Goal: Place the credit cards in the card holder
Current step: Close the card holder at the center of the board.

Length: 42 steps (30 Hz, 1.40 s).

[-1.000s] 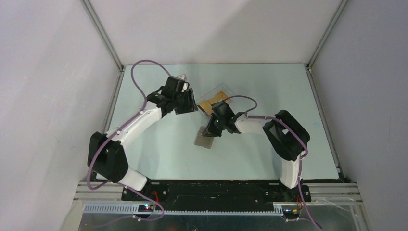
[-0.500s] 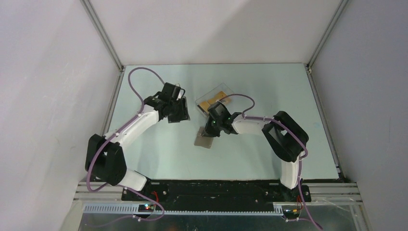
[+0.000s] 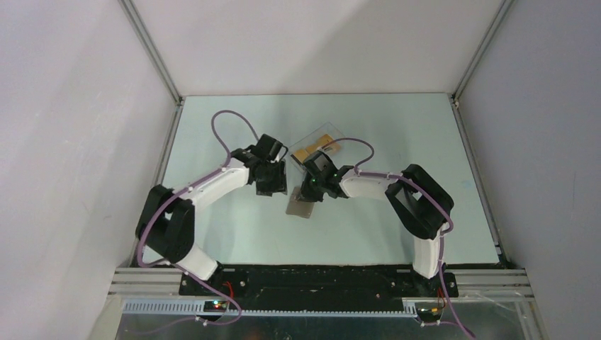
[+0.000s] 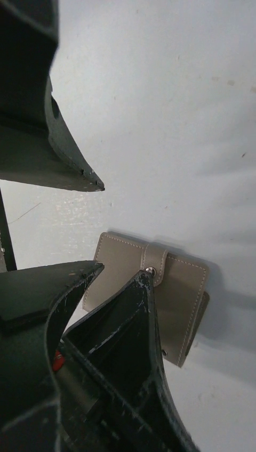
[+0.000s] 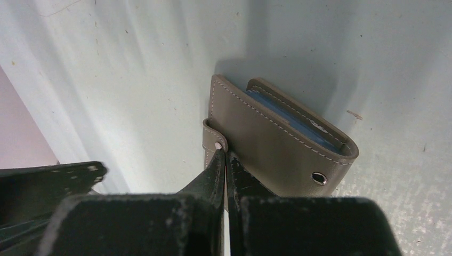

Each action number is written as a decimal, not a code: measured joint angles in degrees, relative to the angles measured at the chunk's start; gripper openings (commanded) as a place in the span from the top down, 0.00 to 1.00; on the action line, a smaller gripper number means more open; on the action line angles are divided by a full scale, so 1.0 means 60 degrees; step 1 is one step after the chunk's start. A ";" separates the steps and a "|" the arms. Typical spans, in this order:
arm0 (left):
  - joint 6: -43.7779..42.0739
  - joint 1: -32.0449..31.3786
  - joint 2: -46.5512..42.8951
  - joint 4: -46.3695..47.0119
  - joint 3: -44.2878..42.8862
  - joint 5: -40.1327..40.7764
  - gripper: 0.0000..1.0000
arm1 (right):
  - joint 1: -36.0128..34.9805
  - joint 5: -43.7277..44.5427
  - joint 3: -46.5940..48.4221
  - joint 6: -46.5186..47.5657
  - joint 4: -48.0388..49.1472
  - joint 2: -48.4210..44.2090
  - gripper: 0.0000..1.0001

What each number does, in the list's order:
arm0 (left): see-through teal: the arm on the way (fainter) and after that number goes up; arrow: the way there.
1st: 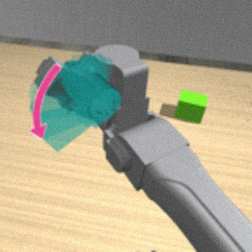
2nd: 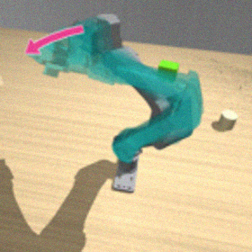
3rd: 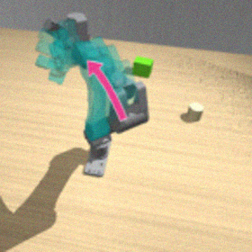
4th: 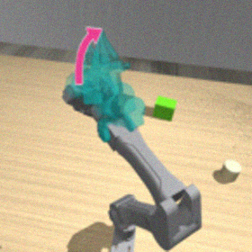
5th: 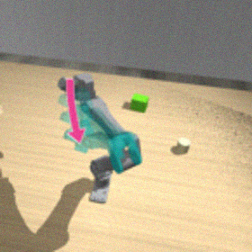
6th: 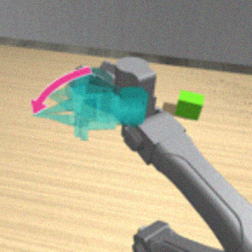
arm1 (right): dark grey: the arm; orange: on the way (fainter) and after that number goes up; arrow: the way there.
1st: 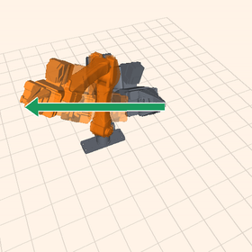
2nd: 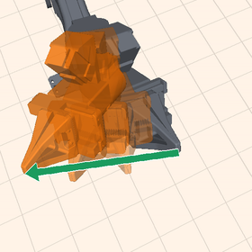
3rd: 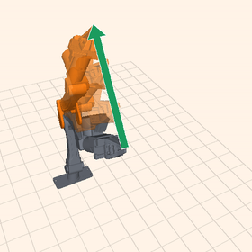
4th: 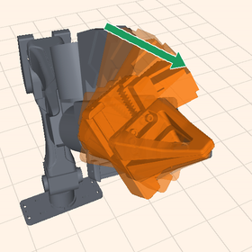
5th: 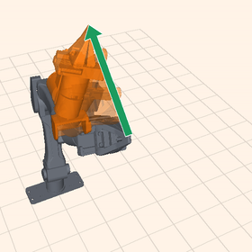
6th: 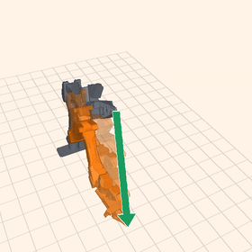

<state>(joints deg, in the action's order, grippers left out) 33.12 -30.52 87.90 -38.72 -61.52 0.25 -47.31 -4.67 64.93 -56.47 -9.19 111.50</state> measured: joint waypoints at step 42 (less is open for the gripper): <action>0.0867 0.0568 0.0047 0.2463 0.1978 -0.1421 0.47 | 0.0525 -0.2226 -0.1847 0.0922 -0.1574 -0.2506 0.41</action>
<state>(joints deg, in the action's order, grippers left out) 38.33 -27.11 88.18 -23.94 -49.65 -8.27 -44.16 -18.02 53.84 -50.94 -18.63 96.47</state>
